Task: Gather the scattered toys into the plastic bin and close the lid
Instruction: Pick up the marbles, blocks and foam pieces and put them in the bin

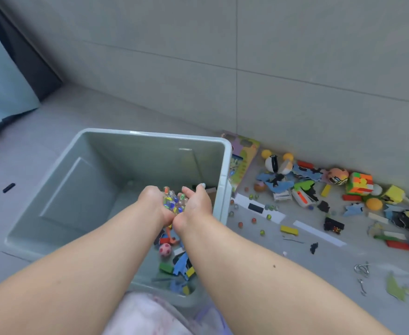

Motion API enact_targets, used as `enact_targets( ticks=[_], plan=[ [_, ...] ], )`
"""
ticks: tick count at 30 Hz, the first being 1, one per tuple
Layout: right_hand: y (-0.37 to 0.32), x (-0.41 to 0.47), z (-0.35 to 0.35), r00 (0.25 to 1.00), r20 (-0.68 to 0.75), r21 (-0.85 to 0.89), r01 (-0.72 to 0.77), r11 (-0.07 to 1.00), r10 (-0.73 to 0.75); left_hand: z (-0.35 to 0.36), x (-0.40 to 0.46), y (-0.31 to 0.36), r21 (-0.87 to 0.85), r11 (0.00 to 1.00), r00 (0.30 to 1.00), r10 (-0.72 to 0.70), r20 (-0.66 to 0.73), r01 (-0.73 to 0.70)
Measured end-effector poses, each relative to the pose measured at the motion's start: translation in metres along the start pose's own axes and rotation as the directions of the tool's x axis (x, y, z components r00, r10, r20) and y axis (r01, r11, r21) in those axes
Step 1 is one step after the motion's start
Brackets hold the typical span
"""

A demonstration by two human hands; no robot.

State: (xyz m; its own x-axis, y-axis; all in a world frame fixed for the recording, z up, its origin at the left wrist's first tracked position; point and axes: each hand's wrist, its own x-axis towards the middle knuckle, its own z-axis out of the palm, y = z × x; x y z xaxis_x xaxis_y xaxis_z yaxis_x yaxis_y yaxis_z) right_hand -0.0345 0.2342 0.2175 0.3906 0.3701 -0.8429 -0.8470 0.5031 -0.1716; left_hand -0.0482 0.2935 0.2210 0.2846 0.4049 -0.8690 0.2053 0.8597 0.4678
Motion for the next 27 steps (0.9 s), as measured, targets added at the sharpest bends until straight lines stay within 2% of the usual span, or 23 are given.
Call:
enact_targets(
  ticks=[5, 9, 13, 15, 17, 19, 21, 23, 25, 27],
  plan=[
    [-0.006, -0.007, -0.006, 0.995, -0.068, -0.111, -0.074, 0.991, 0.067, -0.004, 0.005, 0.002, 0.231, 0.971, 0.996, -0.045, -0.082, 0.063],
    [-0.015, -0.018, -0.010, 0.998, -0.061, -0.215, -0.043, 0.976, 0.031, -0.007, 0.012, 0.005, 0.297, 0.952, 0.996, -0.060, -0.061, 0.075],
    [-0.024, -0.021, -0.016, 0.995, 0.043, -0.370, 0.096, 0.924, -0.086, 0.002, 0.008, 0.003, 0.315, 0.949, 0.999, -0.032, -0.001, 0.031],
    [-0.029, -0.019, -0.022, 0.966, 0.128, -0.490, 0.259, 0.832, -0.225, 0.008, 0.004, -0.001, 0.354, 0.935, 0.998, -0.019, 0.064, -0.005],
    [-0.037, -0.018, -0.033, 0.882, 0.238, -0.601, 0.462, 0.652, -0.405, 0.017, -0.004, -0.010, 0.421, 0.904, 0.988, 0.014, 0.151, -0.078],
    [-0.048, -0.019, -0.045, 0.795, 0.294, -0.598, 0.586, 0.547, -0.531, 0.030, -0.015, -0.023, 0.517, 0.836, 0.967, 0.055, 0.250, -0.181],
    [-0.064, -0.018, -0.058, 0.772, 0.263, -0.581, 0.605, 0.544, -0.579, 0.042, -0.028, -0.035, 0.601, 0.740, 0.940, 0.126, 0.316, -0.302],
    [-0.079, -0.016, -0.071, 0.786, 0.190, -0.581, 0.573, 0.578, -0.588, 0.053, -0.039, -0.041, 0.628, 0.653, 0.900, 0.227, 0.371, -0.424],
    [-0.094, -0.014, -0.086, 0.784, 0.119, -0.585, 0.551, 0.595, -0.609, 0.062, -0.047, -0.046, 0.597, 0.616, 0.849, 0.262, 0.460, -0.514],
    [-0.108, -0.013, -0.100, 0.781, 0.058, -0.591, 0.529, 0.609, -0.622, 0.066, -0.057, -0.053, 0.558, 0.622, 0.810, 0.232, 0.539, -0.550]
  ],
)
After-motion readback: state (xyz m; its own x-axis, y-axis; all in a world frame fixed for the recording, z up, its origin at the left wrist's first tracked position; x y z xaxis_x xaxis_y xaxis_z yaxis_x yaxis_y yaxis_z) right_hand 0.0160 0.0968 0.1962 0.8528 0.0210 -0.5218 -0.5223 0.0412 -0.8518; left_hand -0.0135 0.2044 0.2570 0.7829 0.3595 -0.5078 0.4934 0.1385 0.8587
